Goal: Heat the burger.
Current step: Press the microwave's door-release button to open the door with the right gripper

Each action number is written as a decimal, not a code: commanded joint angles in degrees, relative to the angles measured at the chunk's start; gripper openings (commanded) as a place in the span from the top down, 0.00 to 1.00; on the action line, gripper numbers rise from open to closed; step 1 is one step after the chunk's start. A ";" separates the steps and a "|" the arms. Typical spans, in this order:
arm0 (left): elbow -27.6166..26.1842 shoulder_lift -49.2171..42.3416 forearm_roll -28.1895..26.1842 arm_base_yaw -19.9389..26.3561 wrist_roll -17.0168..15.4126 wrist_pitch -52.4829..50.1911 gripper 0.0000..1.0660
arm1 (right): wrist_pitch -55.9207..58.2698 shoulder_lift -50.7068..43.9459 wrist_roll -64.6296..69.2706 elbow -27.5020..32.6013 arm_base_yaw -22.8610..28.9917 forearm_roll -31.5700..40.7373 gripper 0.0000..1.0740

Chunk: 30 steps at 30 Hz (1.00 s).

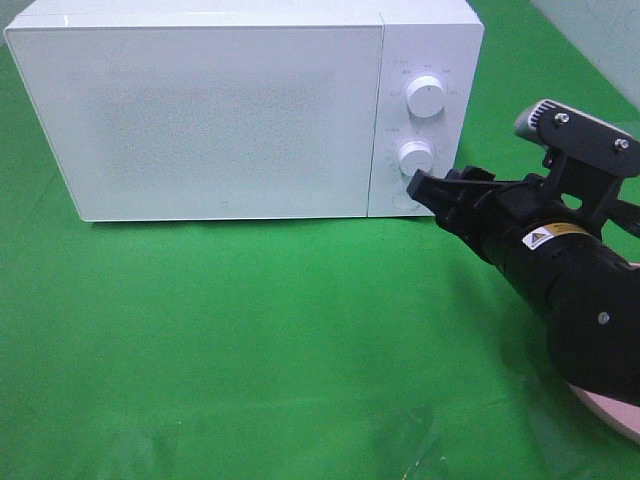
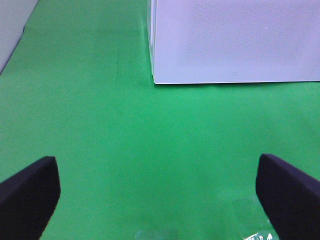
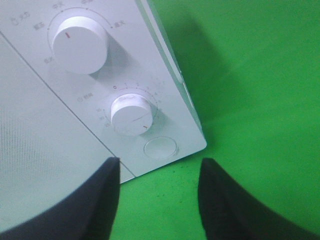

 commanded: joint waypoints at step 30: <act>0.11 -1.15 0.06 0.23 -0.34 -0.23 0.06 | 7.51 2.06 61.94 -0.92 -2.01 -6.88 1.00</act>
